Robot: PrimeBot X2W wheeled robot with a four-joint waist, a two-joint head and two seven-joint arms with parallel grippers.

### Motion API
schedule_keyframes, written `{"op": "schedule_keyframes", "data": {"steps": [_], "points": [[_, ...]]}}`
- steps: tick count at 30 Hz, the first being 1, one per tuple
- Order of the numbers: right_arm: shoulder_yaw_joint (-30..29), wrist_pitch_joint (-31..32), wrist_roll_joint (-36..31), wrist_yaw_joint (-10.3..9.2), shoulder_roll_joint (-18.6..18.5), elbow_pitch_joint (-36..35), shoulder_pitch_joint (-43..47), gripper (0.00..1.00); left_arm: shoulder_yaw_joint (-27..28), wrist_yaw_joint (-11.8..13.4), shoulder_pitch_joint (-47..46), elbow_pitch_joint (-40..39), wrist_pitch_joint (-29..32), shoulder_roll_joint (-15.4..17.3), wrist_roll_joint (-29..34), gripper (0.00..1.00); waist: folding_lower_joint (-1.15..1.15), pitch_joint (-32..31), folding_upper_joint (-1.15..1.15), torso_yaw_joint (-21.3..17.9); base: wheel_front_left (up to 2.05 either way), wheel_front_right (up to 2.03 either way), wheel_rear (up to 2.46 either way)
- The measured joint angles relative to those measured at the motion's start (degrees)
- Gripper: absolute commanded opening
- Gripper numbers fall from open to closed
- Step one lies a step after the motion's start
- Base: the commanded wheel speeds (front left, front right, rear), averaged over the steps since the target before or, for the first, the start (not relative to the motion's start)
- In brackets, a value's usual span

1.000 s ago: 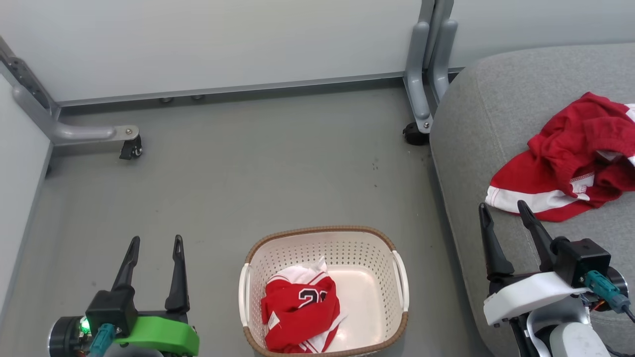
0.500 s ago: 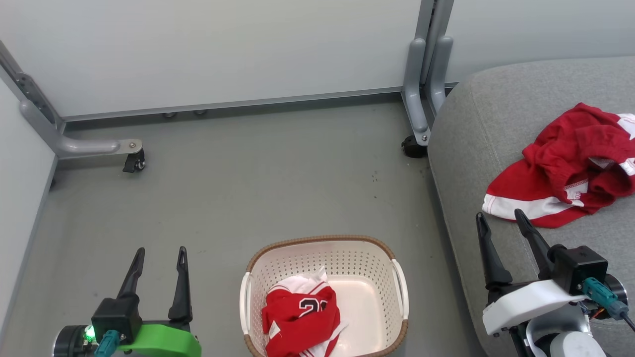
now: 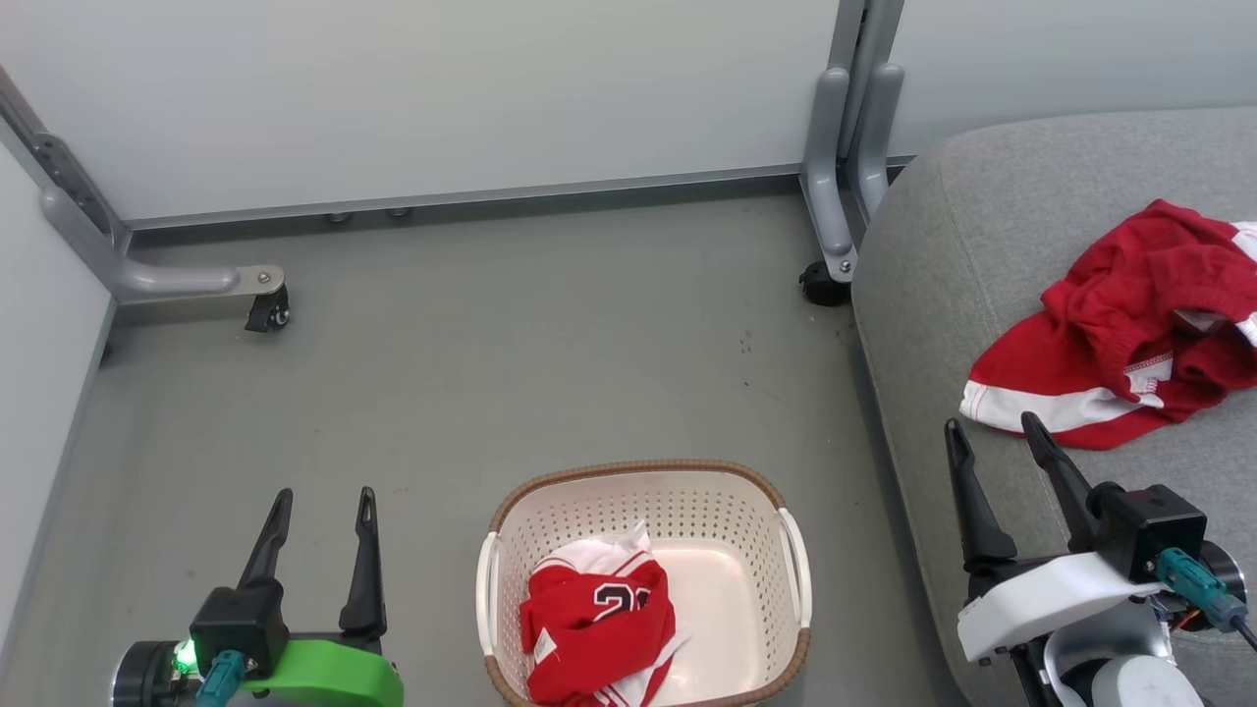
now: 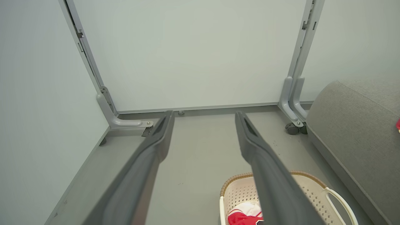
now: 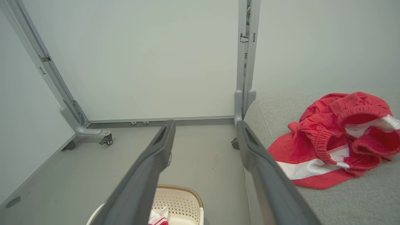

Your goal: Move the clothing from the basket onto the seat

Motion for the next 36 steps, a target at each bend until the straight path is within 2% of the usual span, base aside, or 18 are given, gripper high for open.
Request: {"op": "schedule_keyframes", "data": {"steps": [7, 12, 15, 20, 27, 31, 36], "points": [[-0.31, 0.00, -0.01, 0.00, 0.00, -0.97, -0.49, 1.00, -0.24, -0.81, -2.61, 1.14, 0.00, -0.42, 1.48, 1.00, 0.00, 1.54, 0.00, 0.07, 0.00, 0.00, 0.00], [-0.66, 0.02, -0.36, 0.00, -0.01, -3.03, -2.45, 1.00, -3.64, -2.24, -7.47, 4.16, -0.03, -2.04, 3.11, 1.00, 0.00, 3.94, 0.00, 0.17, 0.00, 0.00, 0.00], [-0.09, 0.07, -0.56, 0.00, -0.01, -4.77, -4.81, 1.00, -6.50, -3.90, -11.87, 7.98, -0.08, -3.38, 3.61, 1.00, 0.00, 6.50, 0.00, 0.12, 0.00, 0.00, 0.00], [0.92, -0.43, -0.97, 0.00, -0.01, -7.27, -9.27, 1.00, -11.74, -5.25, -19.86, 14.84, -0.09, -4.87, 5.06, 1.00, 0.00, 11.80, 0.00, -0.29, 0.00, 0.00, 0.00], [2.80, -2.33, -1.02, 0.00, -0.03, -9.27, -15.04, 1.00, -20.27, -5.86, -30.49, 27.19, -0.08, -5.60, 7.55, 1.00, 0.01, 20.88, 0.00, -1.45, 0.00, 0.00, 0.00], [3.87, -3.83, -0.83, 0.00, -0.03, -9.83, -18.12, 1.00, -25.46, -6.71, -35.69, 33.11, -0.02, -5.70, 4.68, 1.00, 0.01, 26.26, 0.00, -2.55, 0.00, 0.00, 0.00], [4.78, -5.65, 0.07, 0.00, -0.09, -10.56, -20.84, 1.00, -30.58, -5.99, -42.44, 40.38, 1.45, -5.72, 4.32, 1.00, 0.01, 32.58, 0.00, -4.25, 0.00, 0.00, 0.00]]}}
